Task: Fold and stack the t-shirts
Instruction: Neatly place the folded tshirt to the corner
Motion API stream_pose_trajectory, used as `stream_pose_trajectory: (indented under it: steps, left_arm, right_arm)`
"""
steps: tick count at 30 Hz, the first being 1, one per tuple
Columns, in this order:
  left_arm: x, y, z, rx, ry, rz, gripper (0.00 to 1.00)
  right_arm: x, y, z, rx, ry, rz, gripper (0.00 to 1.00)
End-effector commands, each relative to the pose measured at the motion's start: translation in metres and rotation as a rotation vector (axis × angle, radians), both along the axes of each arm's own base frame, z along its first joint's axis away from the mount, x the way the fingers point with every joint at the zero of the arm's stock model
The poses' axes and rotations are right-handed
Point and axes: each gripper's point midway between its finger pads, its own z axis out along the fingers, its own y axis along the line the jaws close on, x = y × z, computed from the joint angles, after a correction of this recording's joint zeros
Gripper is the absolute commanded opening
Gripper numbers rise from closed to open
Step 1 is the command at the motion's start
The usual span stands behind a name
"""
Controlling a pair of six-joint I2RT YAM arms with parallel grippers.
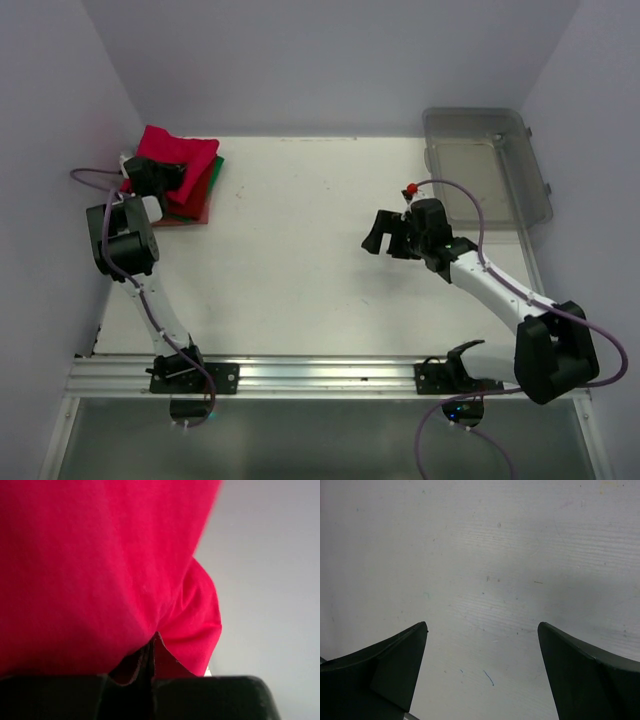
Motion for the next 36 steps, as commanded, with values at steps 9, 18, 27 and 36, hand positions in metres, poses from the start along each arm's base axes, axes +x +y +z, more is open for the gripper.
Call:
stream_pose_trajectory:
  steps: [9,18,27,36]
  left_arm:
    - [-0.025,-0.043,0.190,0.151,-0.421,-0.137,0.33]
    - [-0.153,-0.166,0.298,0.376,-0.648,-0.397,1.00]
    - [-0.266,-0.262,0.243,0.497,-0.703,-0.800,1.00]
    - [-0.318,-0.284,0.213,0.499,-0.718,-0.967,1.00]
  right_arm:
    - [0.000,0.003,0.039,0.034,-0.112,0.026,0.98]
    - [0.001,0.002,0.067,0.044,-0.191,0.046,0.99]
    - [-0.015,0.003,0.100,0.085,-0.268,0.084,0.99]
    - [-0.035,0.002,0.125,0.128,-0.313,0.118,0.99]
